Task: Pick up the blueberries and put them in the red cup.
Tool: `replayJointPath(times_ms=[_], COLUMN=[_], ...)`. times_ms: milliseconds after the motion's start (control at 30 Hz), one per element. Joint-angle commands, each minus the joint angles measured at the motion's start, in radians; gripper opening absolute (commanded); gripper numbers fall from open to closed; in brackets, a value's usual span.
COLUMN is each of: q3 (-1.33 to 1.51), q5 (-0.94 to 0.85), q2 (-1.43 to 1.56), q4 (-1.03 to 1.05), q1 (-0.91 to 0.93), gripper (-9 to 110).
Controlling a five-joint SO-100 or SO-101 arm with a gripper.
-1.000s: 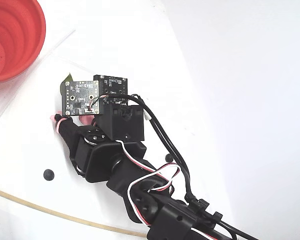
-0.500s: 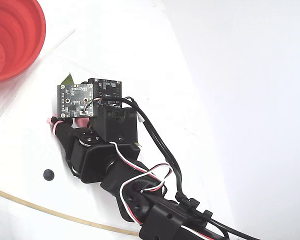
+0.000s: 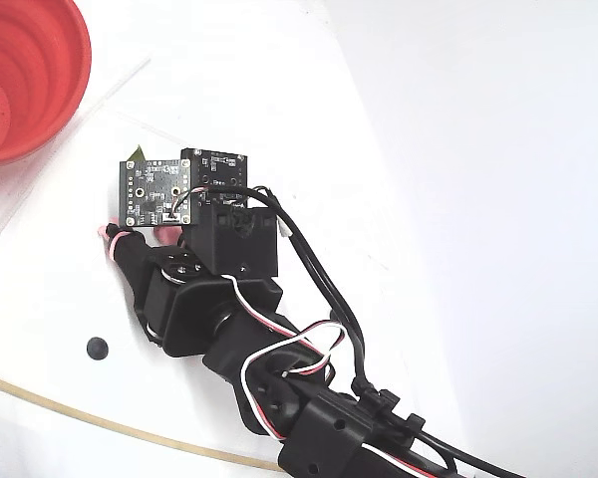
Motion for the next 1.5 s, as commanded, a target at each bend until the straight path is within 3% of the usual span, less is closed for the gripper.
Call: replayJointPath(times_ms=[0, 1467], q3=[-0.063, 0.011], q5=[-0.009, -0.003], q2=[0.012, 0.127], q4=[-0.032, 0.0], q1=[-0.005, -0.025], gripper=[19, 12])
